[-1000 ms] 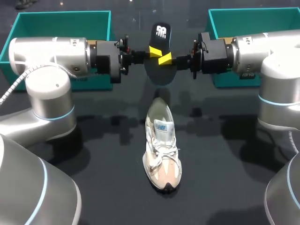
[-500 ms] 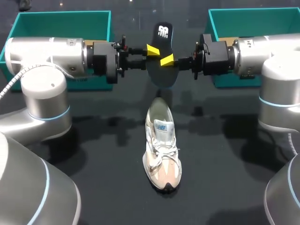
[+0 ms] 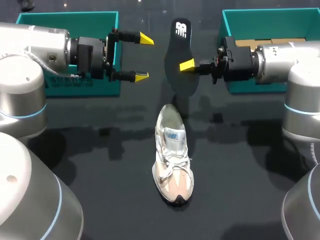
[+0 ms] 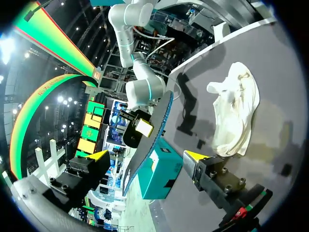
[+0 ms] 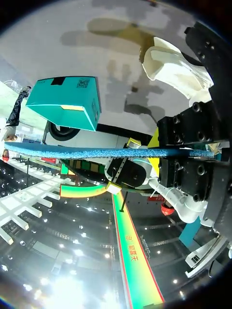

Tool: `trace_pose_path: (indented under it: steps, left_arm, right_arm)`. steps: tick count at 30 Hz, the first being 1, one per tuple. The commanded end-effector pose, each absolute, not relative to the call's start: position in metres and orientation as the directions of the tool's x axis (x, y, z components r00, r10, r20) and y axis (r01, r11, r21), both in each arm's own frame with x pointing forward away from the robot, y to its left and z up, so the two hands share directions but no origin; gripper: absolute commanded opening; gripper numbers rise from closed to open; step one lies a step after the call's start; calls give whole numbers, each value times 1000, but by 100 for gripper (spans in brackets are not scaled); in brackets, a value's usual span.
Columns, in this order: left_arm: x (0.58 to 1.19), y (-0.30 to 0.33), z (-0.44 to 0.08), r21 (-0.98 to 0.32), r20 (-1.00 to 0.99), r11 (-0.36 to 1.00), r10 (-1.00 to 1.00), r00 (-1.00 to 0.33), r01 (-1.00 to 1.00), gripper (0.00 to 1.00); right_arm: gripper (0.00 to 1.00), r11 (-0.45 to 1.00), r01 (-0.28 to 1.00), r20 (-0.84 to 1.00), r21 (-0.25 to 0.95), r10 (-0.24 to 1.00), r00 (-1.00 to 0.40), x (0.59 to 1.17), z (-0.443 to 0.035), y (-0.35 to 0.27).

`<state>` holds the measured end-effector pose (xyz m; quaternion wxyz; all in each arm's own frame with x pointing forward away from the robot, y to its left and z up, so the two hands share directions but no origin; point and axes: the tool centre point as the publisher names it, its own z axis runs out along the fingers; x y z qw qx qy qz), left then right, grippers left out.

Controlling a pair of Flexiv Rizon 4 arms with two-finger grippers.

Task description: Take the shoe out of the shoebox, open the shoe tongue, remove and reinsert the insole, then place the shoe into the shoebox

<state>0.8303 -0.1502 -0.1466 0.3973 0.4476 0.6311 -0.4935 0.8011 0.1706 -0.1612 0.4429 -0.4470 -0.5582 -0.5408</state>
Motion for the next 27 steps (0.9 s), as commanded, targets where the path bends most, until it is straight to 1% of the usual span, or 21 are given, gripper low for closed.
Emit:
trace_pose_path:
  steps: [1,3,5,6,7,8,9,10,27]
  left_arm:
    - [830,-151,-147,-266,-943,113,173,-283,957,100]
    - [830,-148,-153,-322,-906,196,221,-362,926,100]
    - [831,-141,-156,-391,-853,262,256,-455,882,100]
    - [831,-136,-154,-473,-802,280,257,-539,836,100]
    - [832,-130,-152,-588,-716,287,250,-652,756,100]
    - [834,-125,-151,-677,-614,310,260,-745,667,100]
    - [834,-118,-152,-674,-584,345,294,-757,653,100]
    - [828,-113,-153,-594,-608,390,355,-710,704,100]
    - [828,-113,-153,-594,-608,390,355,-710,704,100]
  right_arm:
    - [0,15,978,978,208,22,-208,801,-161,173]
    - [0,15,967,966,253,49,-254,805,-162,173]
    - [0,5,944,943,330,36,-330,807,-161,170]
    - [0,3,928,927,373,34,-373,807,-161,168]
    - [0,3,913,912,408,29,-408,808,-162,166]
    - [0,8,904,903,428,24,-428,810,-163,164]
    - [0,3,899,899,438,26,-438,812,-165,162]
    - [0,6,897,896,442,45,-442,817,-169,161]
    - [0,6,897,896,442,45,-442,817,-169,161]
